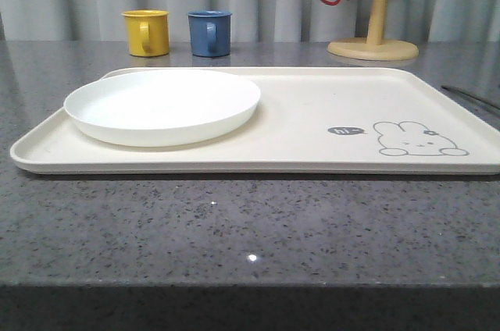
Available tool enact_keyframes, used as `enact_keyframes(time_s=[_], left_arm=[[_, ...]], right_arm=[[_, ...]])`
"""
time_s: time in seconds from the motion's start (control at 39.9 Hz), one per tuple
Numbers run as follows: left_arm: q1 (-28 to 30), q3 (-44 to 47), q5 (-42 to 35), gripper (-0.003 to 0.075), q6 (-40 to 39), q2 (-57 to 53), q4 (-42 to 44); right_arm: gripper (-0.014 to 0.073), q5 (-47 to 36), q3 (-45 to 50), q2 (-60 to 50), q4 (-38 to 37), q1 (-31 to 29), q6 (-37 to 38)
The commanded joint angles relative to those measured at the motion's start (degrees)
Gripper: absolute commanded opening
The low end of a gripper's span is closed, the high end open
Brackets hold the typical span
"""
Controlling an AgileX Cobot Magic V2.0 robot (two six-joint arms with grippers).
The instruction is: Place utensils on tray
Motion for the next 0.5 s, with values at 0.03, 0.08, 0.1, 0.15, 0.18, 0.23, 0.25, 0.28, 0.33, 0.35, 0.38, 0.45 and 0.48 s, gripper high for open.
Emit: enact_keyframes(time_s=[0.03,0.08,0.1,0.15,0.18,0.23,0.25,0.28,0.33,0.35,0.38,0.45,0.48], left_arm=[[0.1,1.0,-5.4,-0.0018,-0.8,-7.0,-0.6],[0.1,1.6,-5.5,-0.0018,-0.8,-9.3,-0.6],[0.1,1.6,-5.5,-0.0018,-0.8,-9.9,-0.6],[0.1,1.6,-5.5,-0.0018,-0.8,-10.9,-0.6],[0.1,1.6,-5.5,-0.0018,-0.8,-11.1,-0.6],[0.1,1.6,-5.5,-0.0018,-0.8,-11.1,-0.6],[0.1,1.6,-5.5,-0.0018,-0.8,-11.1,-0.6],[0.1,1.6,-5.5,-0.0018,-0.8,-11.1,-0.6],[0.1,1.6,-5.4,-0.0018,-0.8,-11.1,-0.6],[0.1,1.6,-5.4,-0.0018,-0.8,-11.1,-0.6],[0.1,1.6,-5.4,-0.0018,-0.8,-11.1,-0.6],[0.1,1.6,-5.4,-0.0018,-0.8,-11.1,-0.6],[0.1,1.6,-5.4,-0.0018,-0.8,-11.1,-0.6]], right_arm=[[0.0642,-4.3,-2.0,0.8,0.0,-0.3,-0.4],[0.0642,-4.3,-2.0,0.8,0.0,-0.3,-0.4],[0.0642,-4.3,-2.0,0.8,0.0,-0.3,-0.4],[0.0642,-4.3,-2.0,0.8,0.0,-0.3,-0.4],[0.0642,-4.3,-2.0,0.8,0.0,-0.3,-0.4],[0.0642,-4.3,-2.0,0.8,0.0,-0.3,-0.4],[0.0642,-4.3,-2.0,0.8,0.0,-0.3,-0.4],[0.0642,-4.3,-2.0,0.8,0.0,-0.3,-0.4],[0.0642,-4.3,-2.0,0.8,0.0,-0.3,-0.4],[0.0642,-4.3,-2.0,0.8,0.0,-0.3,-0.4],[0.0642,-4.3,-2.0,0.8,0.0,-0.3,-0.4],[0.0642,-4.3,-2.0,0.8,0.0,-0.3,-0.4],[0.0642,-4.3,-2.0,0.8,0.0,-0.3,-0.4]])
